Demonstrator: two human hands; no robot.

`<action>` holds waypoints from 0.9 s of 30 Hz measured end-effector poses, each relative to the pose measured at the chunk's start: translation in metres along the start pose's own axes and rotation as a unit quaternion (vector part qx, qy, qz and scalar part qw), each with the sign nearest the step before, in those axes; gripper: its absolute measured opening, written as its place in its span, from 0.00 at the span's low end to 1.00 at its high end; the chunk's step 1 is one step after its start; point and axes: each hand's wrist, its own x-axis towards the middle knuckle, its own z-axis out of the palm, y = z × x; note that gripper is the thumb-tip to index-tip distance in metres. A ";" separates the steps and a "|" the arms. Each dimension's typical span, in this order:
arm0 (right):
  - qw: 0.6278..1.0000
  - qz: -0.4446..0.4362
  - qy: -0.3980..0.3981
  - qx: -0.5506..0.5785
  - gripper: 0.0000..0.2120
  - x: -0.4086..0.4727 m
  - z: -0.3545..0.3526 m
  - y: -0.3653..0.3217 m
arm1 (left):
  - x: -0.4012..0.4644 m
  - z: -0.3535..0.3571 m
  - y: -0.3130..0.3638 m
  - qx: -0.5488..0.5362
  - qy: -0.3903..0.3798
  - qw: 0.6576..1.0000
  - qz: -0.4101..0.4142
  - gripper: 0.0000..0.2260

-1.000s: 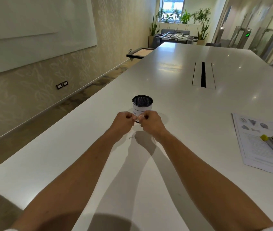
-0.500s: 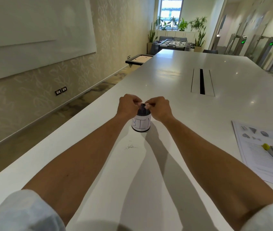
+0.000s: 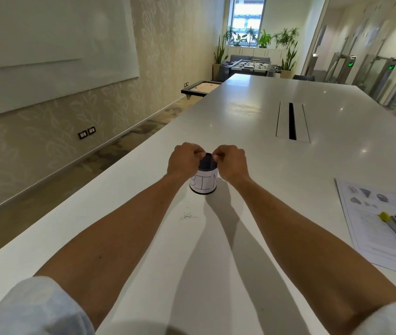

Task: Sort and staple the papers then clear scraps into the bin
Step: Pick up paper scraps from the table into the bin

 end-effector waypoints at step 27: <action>0.932 -0.194 -0.237 -0.193 0.14 -0.103 0.042 0.008 | -0.105 -0.005 -0.081 0.169 -0.210 0.959 0.086 0.18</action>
